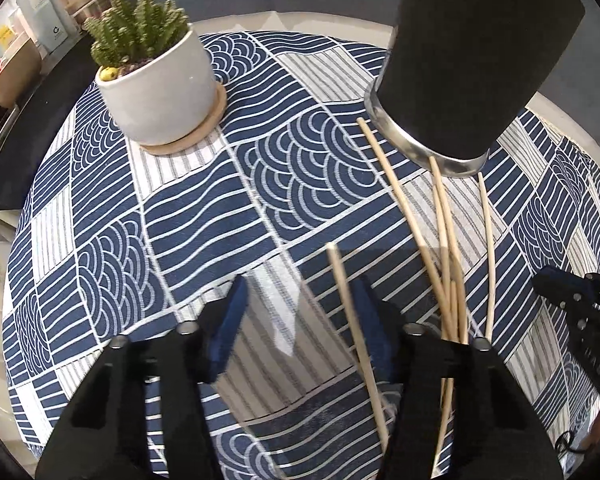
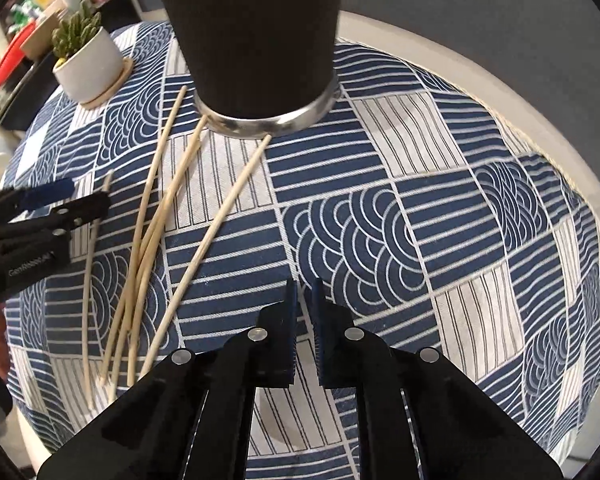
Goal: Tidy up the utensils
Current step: 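Close the left gripper on one wooden stick while the right gripper grasps another, then lift both held sticks upright and carry them above the black cup, then open the left gripper over the cup while the right gripper releases its stick, then lower both open tools toward the loose sticks beside the cup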
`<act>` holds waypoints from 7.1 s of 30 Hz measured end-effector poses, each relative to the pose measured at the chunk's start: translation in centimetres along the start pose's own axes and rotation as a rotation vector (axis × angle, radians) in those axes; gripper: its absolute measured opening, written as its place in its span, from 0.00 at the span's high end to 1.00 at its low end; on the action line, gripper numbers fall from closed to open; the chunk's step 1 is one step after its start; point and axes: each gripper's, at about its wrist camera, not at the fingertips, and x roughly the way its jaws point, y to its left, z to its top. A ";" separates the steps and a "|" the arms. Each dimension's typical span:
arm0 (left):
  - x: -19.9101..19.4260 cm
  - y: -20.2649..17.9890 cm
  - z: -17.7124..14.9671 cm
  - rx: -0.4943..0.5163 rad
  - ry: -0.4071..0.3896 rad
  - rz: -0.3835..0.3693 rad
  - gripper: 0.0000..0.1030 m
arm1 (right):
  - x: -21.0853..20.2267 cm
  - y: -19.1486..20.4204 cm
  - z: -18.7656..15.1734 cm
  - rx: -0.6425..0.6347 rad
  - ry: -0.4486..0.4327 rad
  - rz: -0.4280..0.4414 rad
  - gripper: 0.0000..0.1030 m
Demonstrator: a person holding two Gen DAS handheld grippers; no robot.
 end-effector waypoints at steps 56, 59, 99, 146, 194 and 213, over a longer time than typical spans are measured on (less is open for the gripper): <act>-8.4 9.7 -3.7 0.063 -0.038 -0.136 0.95 | -0.2 5.2 -0.6 0.183 -0.006 -0.011 0.91; -9.6 9.9 -4.2 0.049 -0.064 -0.126 0.95 | -0.2 6.0 -0.7 0.158 -0.002 -0.059 0.95; -26.8 6.2 -4.2 0.118 -0.475 -0.186 0.96 | -26.0 5.3 -8.4 -0.031 -0.652 0.199 0.95; -22.2 -1.8 15.4 0.239 -0.527 -0.313 0.92 | -15.7 -4.1 14.0 -0.017 -0.784 0.491 0.95; -3.4 -11.8 3.9 0.795 -0.026 -0.396 0.21 | -5.9 -13.7 -2.3 0.314 -0.343 0.072 0.16; 2.8 -18.9 4.4 0.954 0.076 -0.434 0.16 | -2.0 -15.0 -9.1 0.356 -0.203 -0.033 0.12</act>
